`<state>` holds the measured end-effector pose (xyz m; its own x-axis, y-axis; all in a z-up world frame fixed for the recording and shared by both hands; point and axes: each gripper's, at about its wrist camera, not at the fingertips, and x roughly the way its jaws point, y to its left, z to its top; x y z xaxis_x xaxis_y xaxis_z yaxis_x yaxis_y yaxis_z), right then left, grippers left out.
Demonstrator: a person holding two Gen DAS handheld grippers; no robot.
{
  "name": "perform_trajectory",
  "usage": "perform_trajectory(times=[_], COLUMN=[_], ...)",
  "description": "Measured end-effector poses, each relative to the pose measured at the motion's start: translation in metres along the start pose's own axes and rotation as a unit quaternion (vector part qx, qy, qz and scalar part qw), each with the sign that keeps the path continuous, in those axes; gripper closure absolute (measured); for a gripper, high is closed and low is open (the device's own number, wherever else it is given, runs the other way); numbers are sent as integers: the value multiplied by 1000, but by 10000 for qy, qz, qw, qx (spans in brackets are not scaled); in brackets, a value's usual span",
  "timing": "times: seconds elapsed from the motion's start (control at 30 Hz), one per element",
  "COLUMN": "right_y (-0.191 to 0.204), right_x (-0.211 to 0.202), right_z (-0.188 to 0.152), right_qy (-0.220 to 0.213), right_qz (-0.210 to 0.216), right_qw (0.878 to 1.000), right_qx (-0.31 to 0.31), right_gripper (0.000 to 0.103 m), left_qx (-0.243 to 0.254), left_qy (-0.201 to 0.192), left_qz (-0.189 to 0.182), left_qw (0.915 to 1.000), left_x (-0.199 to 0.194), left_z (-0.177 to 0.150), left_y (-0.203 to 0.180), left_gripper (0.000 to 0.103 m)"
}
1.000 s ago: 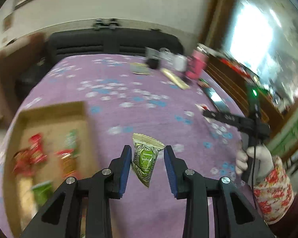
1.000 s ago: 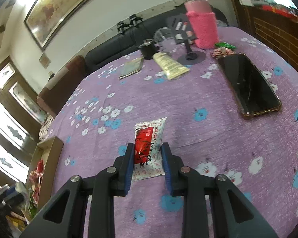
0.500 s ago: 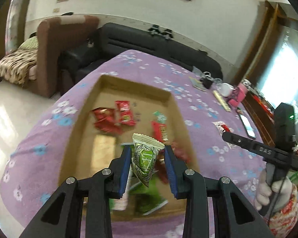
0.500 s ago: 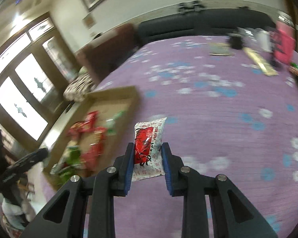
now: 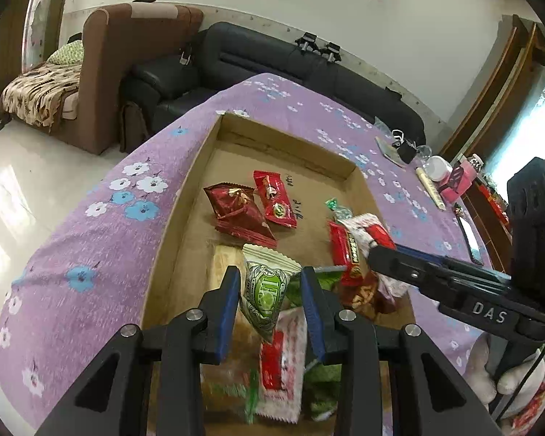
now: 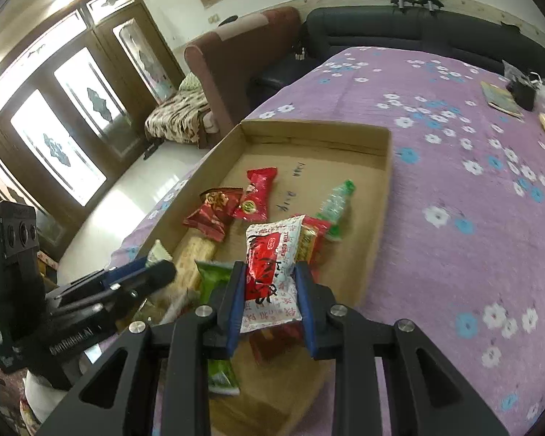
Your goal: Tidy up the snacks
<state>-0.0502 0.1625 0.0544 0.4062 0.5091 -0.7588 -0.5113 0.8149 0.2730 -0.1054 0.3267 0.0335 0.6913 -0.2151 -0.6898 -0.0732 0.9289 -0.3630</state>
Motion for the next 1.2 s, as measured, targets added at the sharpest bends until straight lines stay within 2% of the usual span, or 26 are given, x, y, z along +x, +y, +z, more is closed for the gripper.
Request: perform_trajectory(times=[0.2,0.33,0.43,0.47,0.53,0.6,0.77,0.87,1.03,1.17,1.2], right_y=[7,8,8,8,8,9,12,8,-3,-15,-19], right_x=[33,54,59,58,51,43,-2,-26,-60,-80,-85], right_z=[16,23,24,24,24,25,19,11,-13,-36,-41], right_qy=[232,387,518,501,396,307,-279,-587,-991,-1193,-1227], right_qz=[-224,-389,-297,-298,-308,-263,-220,-202,-348,-646,-689], right_qw=[9994,9983,9981,9981,9986,9990,9992,9980,9945,9907,9900], right_qx=[-133,-186,-173,-177,-184,-167,-200,-108,-54,-95,-66], right_gripper=[77,77,76,76,75,73,62,52,51,47,46], left_qx=[-103,-94,-65,-62,-31,79,301,377,585,816,876], left_qy=[87,39,-109,-194,-352,-561,-1041,-1341,-1906,-2452,-2663], left_qz=[22,11,22,17,16,77,237,336,664,946,1028], left_qw=[9999,9999,9999,9998,9994,9984,9938,9897,9777,9614,9544], left_x=[14,13,4,-3,-14,-28,-60,-78,-105,-125,-133], left_z=[7,7,5,5,5,3,0,-3,-10,-18,-22], left_y=[4,4,2,0,-4,-11,-29,-39,-60,-79,-85], left_gripper=[66,59,52,44,36,32,19,11,3,1,1])
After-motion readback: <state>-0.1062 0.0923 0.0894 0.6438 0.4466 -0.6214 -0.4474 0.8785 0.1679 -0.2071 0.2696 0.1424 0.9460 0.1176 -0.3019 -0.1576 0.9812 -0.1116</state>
